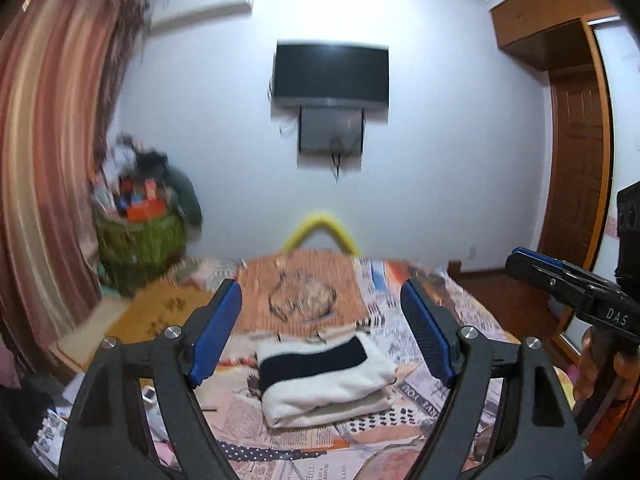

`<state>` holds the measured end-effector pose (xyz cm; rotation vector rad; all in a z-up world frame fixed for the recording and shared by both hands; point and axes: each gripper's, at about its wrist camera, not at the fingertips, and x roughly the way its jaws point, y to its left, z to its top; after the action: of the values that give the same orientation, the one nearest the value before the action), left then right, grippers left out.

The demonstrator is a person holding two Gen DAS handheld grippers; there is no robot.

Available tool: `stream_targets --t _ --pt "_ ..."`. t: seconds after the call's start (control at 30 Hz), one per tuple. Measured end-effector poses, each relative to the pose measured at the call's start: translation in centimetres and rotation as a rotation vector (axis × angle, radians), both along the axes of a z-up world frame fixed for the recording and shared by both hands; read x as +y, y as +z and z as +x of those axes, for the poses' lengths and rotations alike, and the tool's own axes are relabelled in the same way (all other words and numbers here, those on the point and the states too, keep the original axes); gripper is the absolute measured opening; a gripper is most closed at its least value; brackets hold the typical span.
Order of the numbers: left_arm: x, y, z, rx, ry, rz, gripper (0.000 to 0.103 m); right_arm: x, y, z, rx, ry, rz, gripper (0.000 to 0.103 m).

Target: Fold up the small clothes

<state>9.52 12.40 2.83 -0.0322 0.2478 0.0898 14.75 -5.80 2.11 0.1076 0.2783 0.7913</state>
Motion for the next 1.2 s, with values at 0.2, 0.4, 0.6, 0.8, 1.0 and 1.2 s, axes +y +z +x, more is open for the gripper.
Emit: stream_targets --t 0.2,0.4,0.6,0.8,1.0,1.2 --pt "-2.2 0.2 -4.5 -0.087 0.042 0.008 0.085 -0.6 0.2 -4.4 -0.094 -0.059 0.008 0.052" --pt "-2.6 -0.7 -6.4 -0.106 0.064 -0.007 0.100 -0.8 -0.6 -5.8 -0.115 -0.127 -0.016 0.072" --pt "-2.7 -1.1 -6.9 -0.102 0.087 0.007 0.103 -0.9 -0.3 -6.1 -0.127 -0.166 -0.036 0.090" --pt "-2.8 -1.6 -6.7 -0.086 0.086 0.001 0.103 -1.1 -0.6 -6.5 -0.137 -0.189 -0.037 0.101" --pt "-3.1 -2.0 -6.9 -0.081 0.079 -0.007 0.103 -1.3 -0.7 -6.4 -0.129 -0.194 -0.039 0.102" --pt "-3.1 -2.1 -6.8 -0.080 0.075 -0.011 0.103 -1.2 -1.0 -6.9 -0.130 -0.199 -0.048 0.102"
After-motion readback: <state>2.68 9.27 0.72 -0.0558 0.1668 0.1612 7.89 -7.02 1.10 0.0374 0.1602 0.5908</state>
